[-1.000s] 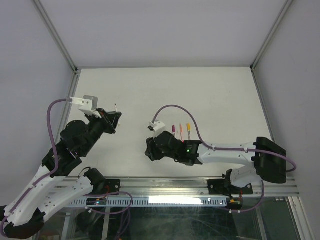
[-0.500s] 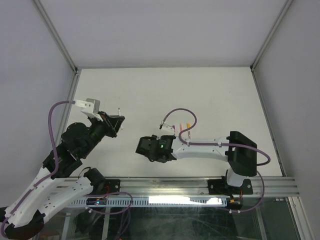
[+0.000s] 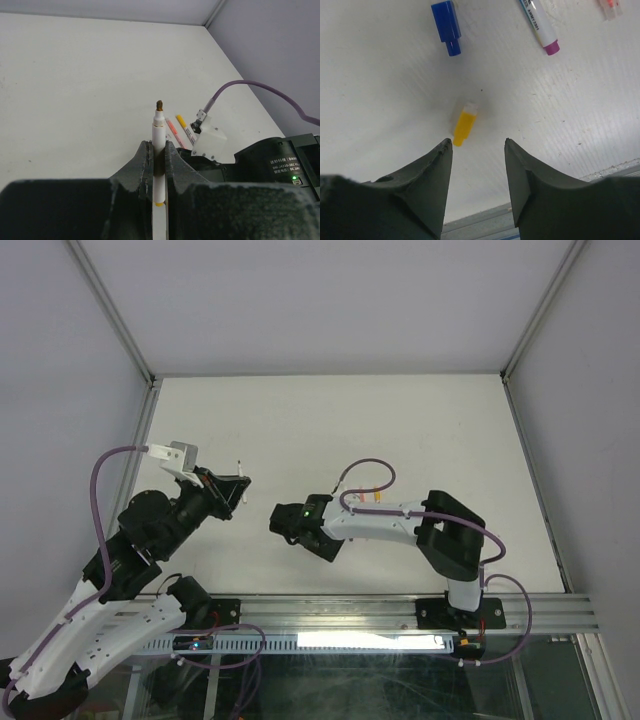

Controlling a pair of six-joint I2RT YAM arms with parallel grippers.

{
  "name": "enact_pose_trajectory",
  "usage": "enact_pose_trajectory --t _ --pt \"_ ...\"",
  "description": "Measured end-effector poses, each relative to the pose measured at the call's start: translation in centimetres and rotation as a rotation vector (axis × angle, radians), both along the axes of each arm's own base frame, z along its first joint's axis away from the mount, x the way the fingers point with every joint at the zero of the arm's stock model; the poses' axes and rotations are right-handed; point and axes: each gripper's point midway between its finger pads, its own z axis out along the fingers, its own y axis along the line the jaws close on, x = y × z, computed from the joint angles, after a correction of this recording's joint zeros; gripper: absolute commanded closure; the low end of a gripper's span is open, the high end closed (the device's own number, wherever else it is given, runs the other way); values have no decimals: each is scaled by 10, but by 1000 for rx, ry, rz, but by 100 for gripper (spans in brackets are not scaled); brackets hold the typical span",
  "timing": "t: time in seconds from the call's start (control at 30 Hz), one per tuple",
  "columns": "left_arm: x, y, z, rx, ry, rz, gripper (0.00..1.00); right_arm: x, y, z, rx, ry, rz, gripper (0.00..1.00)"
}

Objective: Insert the pens into the pen caps

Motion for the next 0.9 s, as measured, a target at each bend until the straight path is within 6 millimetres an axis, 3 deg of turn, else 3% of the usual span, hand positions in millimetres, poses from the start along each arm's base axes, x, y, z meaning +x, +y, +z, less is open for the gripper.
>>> enact_pose_trajectory --t 0.33,0.6,0.9 --pt "0 0 -1 3 2 2 100 9 10 -2 70 27 -41 55" --pt "0 2 -5 16 13 8 100 17 5 -15 80 59 -95 60" --pt "0 3 -6 23 14 9 100 16 7 -25 62 86 -97 73"
